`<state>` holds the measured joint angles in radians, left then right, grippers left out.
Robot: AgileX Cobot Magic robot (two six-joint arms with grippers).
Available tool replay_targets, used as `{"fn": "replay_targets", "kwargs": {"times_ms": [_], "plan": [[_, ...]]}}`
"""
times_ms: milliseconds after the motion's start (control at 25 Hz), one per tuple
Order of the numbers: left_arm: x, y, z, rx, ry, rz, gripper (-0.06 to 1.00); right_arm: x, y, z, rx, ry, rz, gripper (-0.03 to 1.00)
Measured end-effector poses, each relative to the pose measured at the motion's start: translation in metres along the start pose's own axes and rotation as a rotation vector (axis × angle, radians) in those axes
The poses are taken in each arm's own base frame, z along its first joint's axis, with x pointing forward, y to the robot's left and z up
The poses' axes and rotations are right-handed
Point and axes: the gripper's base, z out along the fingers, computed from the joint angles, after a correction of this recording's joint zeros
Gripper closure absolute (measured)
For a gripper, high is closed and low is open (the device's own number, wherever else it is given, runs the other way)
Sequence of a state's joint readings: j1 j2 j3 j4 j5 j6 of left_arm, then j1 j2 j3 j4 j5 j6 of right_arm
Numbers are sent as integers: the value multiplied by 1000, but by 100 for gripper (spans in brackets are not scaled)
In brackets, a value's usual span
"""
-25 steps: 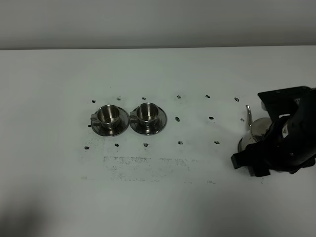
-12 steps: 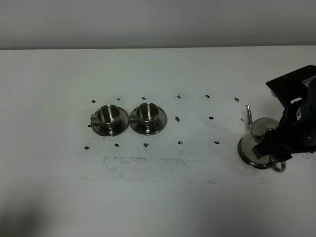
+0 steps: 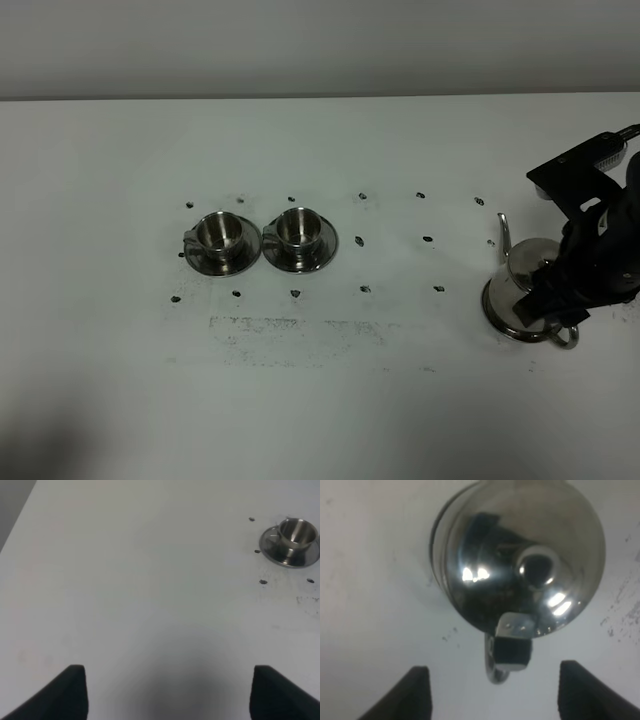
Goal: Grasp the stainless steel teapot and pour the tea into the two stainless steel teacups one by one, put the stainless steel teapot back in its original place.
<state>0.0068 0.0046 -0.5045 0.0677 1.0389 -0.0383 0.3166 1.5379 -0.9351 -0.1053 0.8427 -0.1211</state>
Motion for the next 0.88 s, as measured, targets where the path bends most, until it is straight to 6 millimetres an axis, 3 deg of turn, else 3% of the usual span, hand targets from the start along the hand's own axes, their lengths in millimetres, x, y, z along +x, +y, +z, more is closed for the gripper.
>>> {"fn": "replay_targets", "kwargs": {"times_ms": [400, 880], "plan": [[0, 0, 0, 0, 0, 0, 29, 0, -13, 17, -8, 37, 59, 41], [0, 0, 0, 0, 0, 0, 29, -2, -14, 32, -32, 62, 46, 41]]}}
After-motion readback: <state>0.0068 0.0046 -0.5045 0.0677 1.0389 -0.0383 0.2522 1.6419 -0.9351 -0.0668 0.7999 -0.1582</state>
